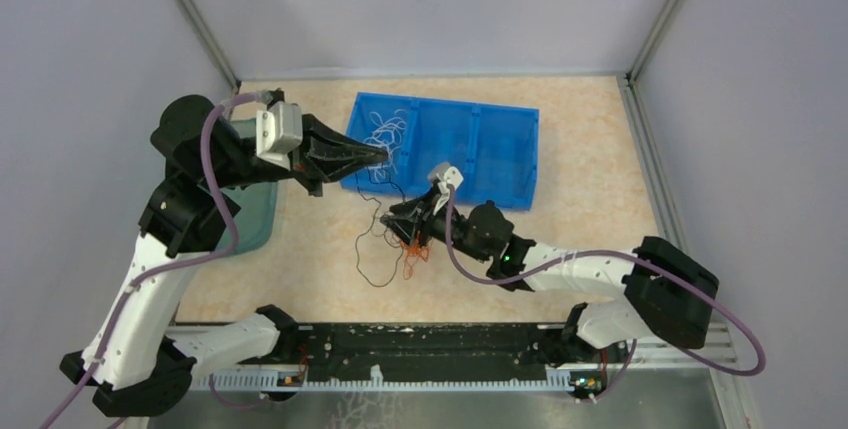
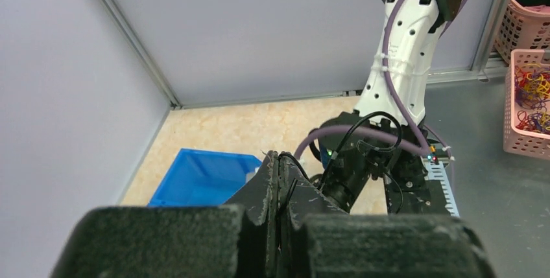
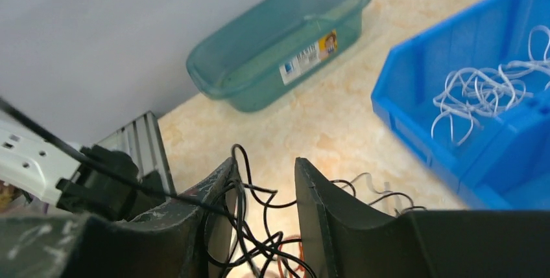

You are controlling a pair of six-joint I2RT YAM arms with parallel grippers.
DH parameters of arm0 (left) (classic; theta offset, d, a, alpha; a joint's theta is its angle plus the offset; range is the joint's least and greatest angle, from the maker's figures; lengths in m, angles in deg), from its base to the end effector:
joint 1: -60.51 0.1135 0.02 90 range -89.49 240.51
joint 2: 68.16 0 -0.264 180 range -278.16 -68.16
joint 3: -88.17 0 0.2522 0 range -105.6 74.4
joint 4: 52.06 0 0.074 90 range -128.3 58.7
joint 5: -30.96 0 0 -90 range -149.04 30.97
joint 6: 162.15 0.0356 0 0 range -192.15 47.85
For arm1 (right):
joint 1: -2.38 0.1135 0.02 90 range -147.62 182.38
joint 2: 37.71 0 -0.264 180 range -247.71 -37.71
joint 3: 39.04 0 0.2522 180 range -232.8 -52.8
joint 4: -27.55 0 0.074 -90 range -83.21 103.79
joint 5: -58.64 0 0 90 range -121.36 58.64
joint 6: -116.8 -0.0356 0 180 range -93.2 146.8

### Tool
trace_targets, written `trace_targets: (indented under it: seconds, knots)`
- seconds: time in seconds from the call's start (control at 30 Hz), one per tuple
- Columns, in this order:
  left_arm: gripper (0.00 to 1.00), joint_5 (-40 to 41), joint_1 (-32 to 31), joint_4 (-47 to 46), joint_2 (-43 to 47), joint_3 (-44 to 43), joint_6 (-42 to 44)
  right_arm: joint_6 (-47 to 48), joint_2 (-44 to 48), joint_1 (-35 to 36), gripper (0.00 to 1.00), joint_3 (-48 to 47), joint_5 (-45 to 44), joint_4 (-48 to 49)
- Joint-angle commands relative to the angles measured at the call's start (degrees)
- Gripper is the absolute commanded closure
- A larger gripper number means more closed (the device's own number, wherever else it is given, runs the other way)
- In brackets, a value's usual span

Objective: Untangle the cables

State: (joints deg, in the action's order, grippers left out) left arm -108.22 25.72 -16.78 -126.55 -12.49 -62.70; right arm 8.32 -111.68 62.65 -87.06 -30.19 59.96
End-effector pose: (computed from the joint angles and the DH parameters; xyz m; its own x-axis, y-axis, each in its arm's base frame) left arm 0.1200 -0.1162 0.5198 0.2611 -0.0507 -0.9640 0.9600 0.1182 0.2538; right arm 0.1396 0.2459 0.2692 -0.2255 0.2442 -0.9431 -0.8507 0.4226 0.3128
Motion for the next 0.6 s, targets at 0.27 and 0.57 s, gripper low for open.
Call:
trace_targets:
  seconds: [0.27, 0.57]
  knots:
    - [1.0, 1.1, -0.1, -2.8, -3.8, -14.4, 1.1, -6.7, -6.6, 0.3, 0.63, 5.5, -2.2, 12.8]
    - [1.0, 11.6, -0.2, -13.1, -6.3, -23.4, 7.0, -9.9, -11.5, 0.4, 0.61, 9.8, -3.4, 18.6]
